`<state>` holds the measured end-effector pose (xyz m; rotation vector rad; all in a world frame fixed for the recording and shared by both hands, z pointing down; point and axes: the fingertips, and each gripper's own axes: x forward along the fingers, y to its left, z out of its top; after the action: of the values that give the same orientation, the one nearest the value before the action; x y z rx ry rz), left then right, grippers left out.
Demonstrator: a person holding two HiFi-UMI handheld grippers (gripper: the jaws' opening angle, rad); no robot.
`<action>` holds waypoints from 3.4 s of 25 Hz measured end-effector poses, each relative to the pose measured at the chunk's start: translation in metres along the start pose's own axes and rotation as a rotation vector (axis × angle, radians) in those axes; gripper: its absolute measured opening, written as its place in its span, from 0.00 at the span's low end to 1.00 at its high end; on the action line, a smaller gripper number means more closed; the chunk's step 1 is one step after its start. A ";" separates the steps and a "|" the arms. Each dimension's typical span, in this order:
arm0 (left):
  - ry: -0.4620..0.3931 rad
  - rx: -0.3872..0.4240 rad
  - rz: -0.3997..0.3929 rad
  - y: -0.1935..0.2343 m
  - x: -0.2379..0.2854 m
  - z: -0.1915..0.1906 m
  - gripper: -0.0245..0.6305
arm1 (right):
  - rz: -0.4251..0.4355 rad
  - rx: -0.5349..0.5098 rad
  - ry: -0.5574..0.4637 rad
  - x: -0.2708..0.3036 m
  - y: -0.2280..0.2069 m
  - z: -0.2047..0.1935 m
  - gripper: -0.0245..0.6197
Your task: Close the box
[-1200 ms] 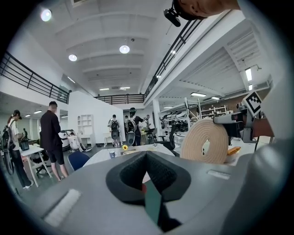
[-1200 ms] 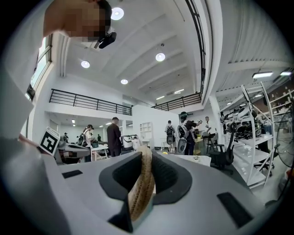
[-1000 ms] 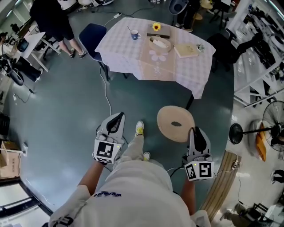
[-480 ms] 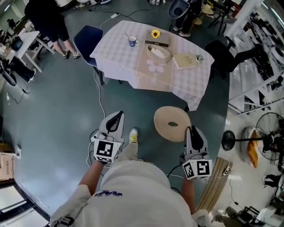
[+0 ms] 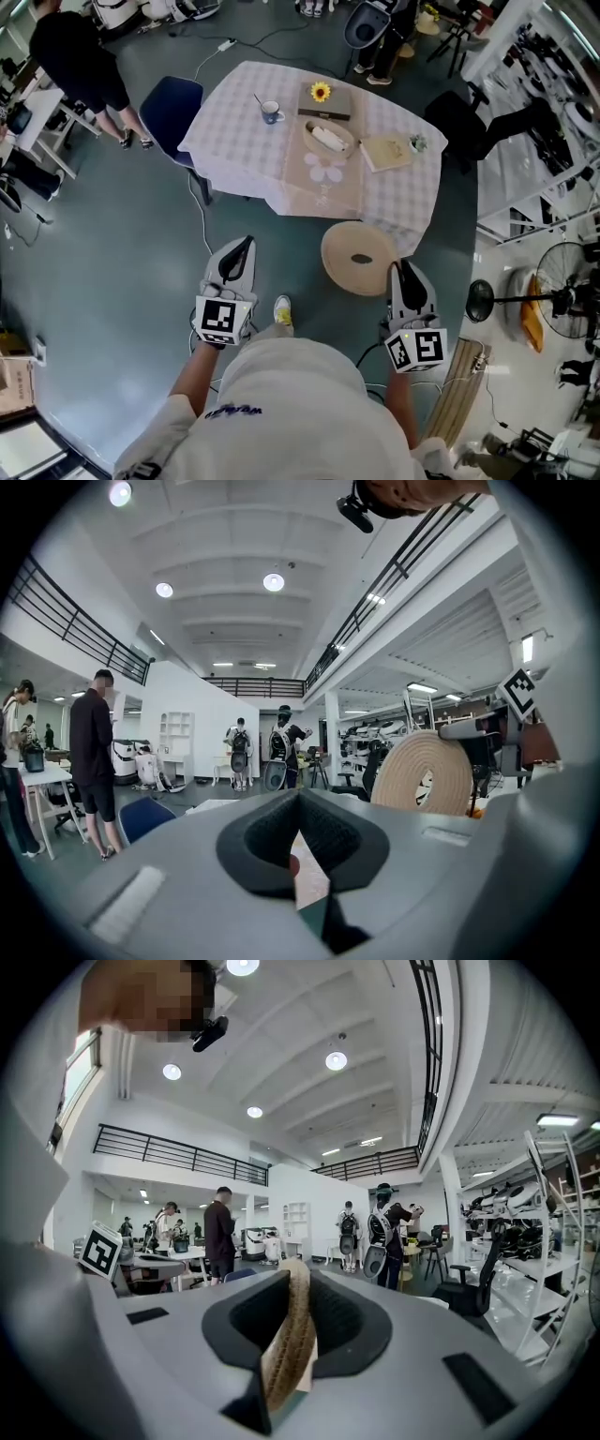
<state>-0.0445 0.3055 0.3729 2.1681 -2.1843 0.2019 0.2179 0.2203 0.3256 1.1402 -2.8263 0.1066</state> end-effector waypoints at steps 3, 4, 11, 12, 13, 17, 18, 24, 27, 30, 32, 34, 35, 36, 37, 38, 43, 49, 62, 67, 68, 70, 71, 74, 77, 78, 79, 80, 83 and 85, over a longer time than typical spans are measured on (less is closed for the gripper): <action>-0.012 -0.009 -0.004 0.021 0.021 0.003 0.04 | -0.017 0.011 0.005 0.030 -0.004 0.000 0.15; -0.014 -0.010 -0.008 0.027 0.027 0.004 0.04 | -0.021 0.015 0.009 0.039 -0.004 0.000 0.15; -0.019 -0.006 -0.033 0.058 0.063 0.012 0.04 | -0.032 0.017 0.018 0.080 -0.002 0.004 0.15; -0.019 -0.005 -0.038 0.060 0.067 0.012 0.04 | -0.034 0.014 0.022 0.084 -0.003 0.004 0.15; -0.020 -0.005 -0.044 0.061 0.072 0.011 0.04 | -0.038 0.013 0.026 0.087 -0.005 0.003 0.15; -0.011 -0.008 -0.064 0.061 0.092 0.004 0.04 | -0.056 0.021 0.029 0.099 -0.017 -0.003 0.15; -0.007 -0.007 -0.069 0.060 0.097 0.002 0.04 | -0.059 0.025 0.029 0.103 -0.021 -0.004 0.15; 0.019 0.006 -0.079 0.070 0.146 -0.005 0.04 | -0.068 0.050 0.018 0.149 -0.049 -0.010 0.15; 0.026 0.007 -0.077 0.078 0.180 -0.003 0.04 | -0.066 0.063 0.017 0.181 -0.069 -0.010 0.15; 0.055 -0.002 -0.061 0.091 0.209 -0.004 0.04 | -0.066 0.089 0.020 0.213 -0.084 -0.011 0.15; 0.055 -0.011 -0.055 0.098 0.233 0.000 0.04 | -0.075 0.111 0.003 0.235 -0.098 -0.005 0.15; 0.054 -0.014 -0.054 0.102 0.255 0.003 0.04 | -0.078 0.127 -0.011 0.256 -0.110 0.001 0.15; 0.056 -0.013 -0.053 0.105 0.265 0.005 0.04 | -0.077 0.130 -0.014 0.266 -0.116 0.003 0.15; 0.060 -0.014 -0.052 0.107 0.275 0.005 0.04 | -0.075 0.132 -0.014 0.275 -0.121 0.004 0.15; 0.064 -0.013 -0.050 0.110 0.285 0.006 0.04 | -0.073 0.134 -0.014 0.284 -0.127 0.005 0.15; 0.069 -0.012 -0.049 0.112 0.295 0.006 0.04 | -0.073 0.139 -0.014 0.292 -0.133 0.006 0.15; 0.089 -0.005 -0.057 0.116 0.351 0.012 0.04 | -0.088 0.184 -0.012 0.330 -0.172 0.005 0.15; 0.125 0.026 -0.014 0.138 0.391 0.013 0.04 | -0.081 0.249 -0.003 0.378 -0.190 -0.003 0.15; 0.166 0.041 -0.168 0.141 0.475 -0.013 0.04 | -0.242 0.376 0.032 0.407 -0.221 -0.041 0.15; 0.207 0.037 -0.280 0.141 0.505 -0.042 0.04 | -0.330 0.433 0.027 0.421 -0.216 -0.056 0.15; 0.217 0.034 -0.296 0.141 0.509 -0.047 0.04 | -0.344 0.444 0.027 0.422 -0.214 -0.058 0.15; 0.227 0.018 -0.315 0.142 0.521 -0.052 0.04 | -0.360 0.460 0.024 0.429 -0.213 -0.058 0.15; 0.230 0.010 -0.321 0.143 0.527 -0.055 0.04 | -0.364 0.466 0.021 0.435 -0.213 -0.058 0.15; 0.256 0.004 -0.338 0.148 0.538 -0.068 0.04 | -0.375 0.504 0.018 0.449 -0.208 -0.069 0.14; 0.285 0.009 -0.359 0.150 0.546 -0.083 0.04 | -0.392 0.548 0.019 0.458 -0.207 -0.084 0.14; 0.292 0.013 -0.365 0.150 0.549 -0.088 0.04 | -0.397 0.560 0.019 0.462 -0.207 -0.088 0.14; 0.299 0.018 -0.370 0.151 0.552 -0.092 0.04 | -0.401 0.571 0.019 0.465 -0.207 -0.092 0.14; 0.305 0.022 -0.375 0.152 0.554 -0.096 0.04 | -0.405 0.581 0.018 0.469 -0.206 -0.095 0.14; 0.318 0.030 -0.384 0.153 0.562 -0.109 0.04 | -0.416 0.616 0.016 0.475 -0.206 -0.107 0.14; 0.326 0.038 -0.392 0.153 0.566 -0.117 0.04 | -0.425 0.646 0.017 0.478 -0.205 -0.116 0.14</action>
<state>-0.2096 -0.2399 0.5553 2.3294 -1.5673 0.5327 0.0248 -0.2445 0.5001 1.8041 -2.5123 1.0379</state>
